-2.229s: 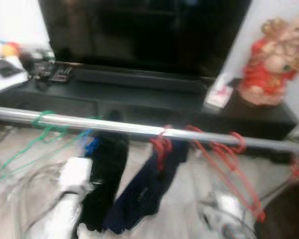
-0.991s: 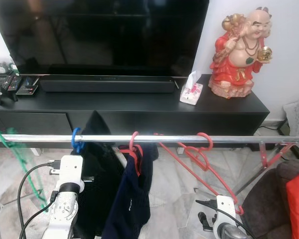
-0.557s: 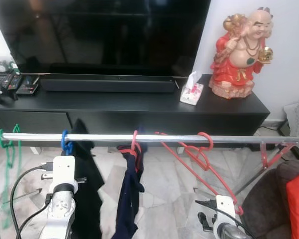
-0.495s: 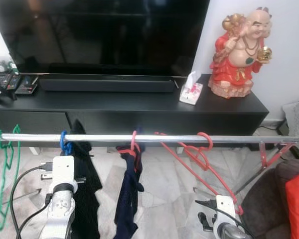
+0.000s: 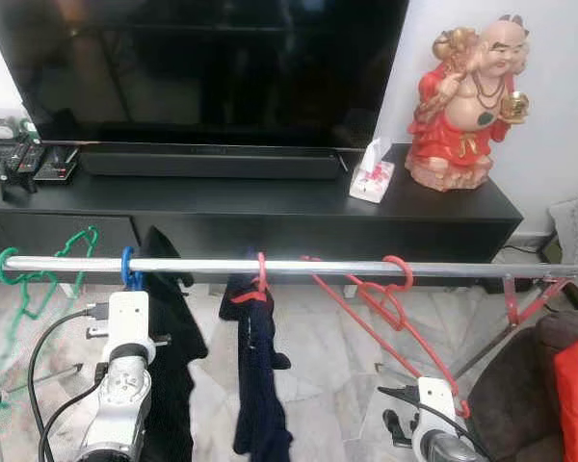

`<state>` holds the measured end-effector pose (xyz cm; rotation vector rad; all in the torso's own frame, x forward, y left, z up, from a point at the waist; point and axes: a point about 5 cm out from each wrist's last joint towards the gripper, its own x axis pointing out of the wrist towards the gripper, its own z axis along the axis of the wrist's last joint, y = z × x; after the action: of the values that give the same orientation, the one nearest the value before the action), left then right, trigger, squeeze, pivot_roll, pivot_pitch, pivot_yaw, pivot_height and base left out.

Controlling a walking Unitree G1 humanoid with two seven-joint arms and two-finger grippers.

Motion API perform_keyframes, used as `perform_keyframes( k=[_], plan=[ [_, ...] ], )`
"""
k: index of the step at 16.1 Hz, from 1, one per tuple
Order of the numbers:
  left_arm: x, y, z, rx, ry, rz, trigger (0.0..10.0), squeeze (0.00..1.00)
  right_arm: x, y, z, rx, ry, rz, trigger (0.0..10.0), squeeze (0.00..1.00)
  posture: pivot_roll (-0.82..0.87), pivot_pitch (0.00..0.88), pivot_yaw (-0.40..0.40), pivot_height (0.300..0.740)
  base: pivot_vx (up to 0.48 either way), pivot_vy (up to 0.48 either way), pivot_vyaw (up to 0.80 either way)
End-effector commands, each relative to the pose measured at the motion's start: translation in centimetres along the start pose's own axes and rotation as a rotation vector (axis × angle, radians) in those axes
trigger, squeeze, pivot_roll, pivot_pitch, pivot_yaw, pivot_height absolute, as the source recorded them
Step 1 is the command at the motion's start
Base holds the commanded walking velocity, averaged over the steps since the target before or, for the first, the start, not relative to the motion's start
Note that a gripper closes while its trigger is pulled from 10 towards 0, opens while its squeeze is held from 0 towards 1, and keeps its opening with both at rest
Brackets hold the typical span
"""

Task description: Hang hanger

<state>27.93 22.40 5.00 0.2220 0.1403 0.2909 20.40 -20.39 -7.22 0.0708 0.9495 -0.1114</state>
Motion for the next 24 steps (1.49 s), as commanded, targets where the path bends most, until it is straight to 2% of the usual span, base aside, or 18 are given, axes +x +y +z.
perform_keyframes(
  k=[1,2,3,4,9,14,17,21,22,23,24],
  plan=[
    [-0.7,-0.4,-1.3,0.009,0.054,-0.028,10.0,0.0,0.0,-0.3,0.1,-0.003,0.0,-0.009,10.0,0.0,-0.02,0.0,-0.078,0.74,0.0,0.0,0.0],
    [-0.8,-0.4,-1.4,0.01,0.055,-0.029,10.0,0.13,0.0,-0.3,0.1,-0.003,0.0,-0.008,10.0,0.0,-0.02,0.0,-0.078,0.74,0.0,0.0,0.0],
    [-1.1,-0.2,-1.4,0.006,0.044,-0.026,10.0,0.85,0.0,-0.4,0.1,-0.003,0.0,-0.009,10.0,0.0,-0.02,0.0,-0.08,0.74,0.0,0.0,0.0],
    [-1.3,-0.2,-1.3,-0.001,0.027,-0.025,10.0,1.0,0.0,-0.4,0.2,-0.005,0.0,-0.009,10.0,0.0,-0.02,0.0,-0.081,0.74,0.0,0.0,0.0],
    [-1.8,0.0,-0.2,-0.014,-0.054,-0.022,10.0,1.0,0.0,-0.4,0.2,-0.006,-0.001,-0.008,10.0,0.0,-0.02,0.0,-0.082,0.74,0.0,0.0,0.0],
    [-3.1,-0.3,0.6,-0.008,-0.114,-0.055,10.0,1.0,0.0,-0.4,0.1,-0.004,0.0,-0.007,10.0,0.0,-0.02,0.0,-0.078,0.74,0.0,0.0,0.0],
    [-4.2,-0.2,1.8,0.004,-0.183,-0.069,10.0,1.0,0.0,-0.4,0.1,-0.002,0.0,-0.008,10.0,0.0,-0.01,0.0,-0.08,0.74,0.0,0.0,0.0],
    [-4.9,0.2,3.0,0.0,-0.242,-0.064,10.0,1.0,0.0,-0.5,0.1,-0.005,0.0,-0.006,10.0,0.0,0.0,0.0,-0.083,0.74,0.0,0.0,0.0],
    [-5.1,0.2,2.9,0.009,-0.239,-0.068,10.0,0.93,0.0,-0.5,0.1,-0.007,0.001,-0.005,10.0,0.0,0.0,0.0,-0.083,0.74,0.0,0.0,0.0],
    [-5.2,0.2,2.6,0.019,-0.229,-0.076,10.0,0.01,0.0,-0.5,0.1,-0.009,0.001,-0.005,10.0,0.0,0.0,0.0,-0.082,0.74,0.0,0.0,0.0],
    [-5.5,0.3,2.2,0.027,-0.216,-0.082,10.0,0.0,-0.1,-0.5,0.0,-0.01,0.002,-0.006,10.0,0.0,0.0,0.0,-0.081,0.74,0.0,0.0,0.0]
  ],
)
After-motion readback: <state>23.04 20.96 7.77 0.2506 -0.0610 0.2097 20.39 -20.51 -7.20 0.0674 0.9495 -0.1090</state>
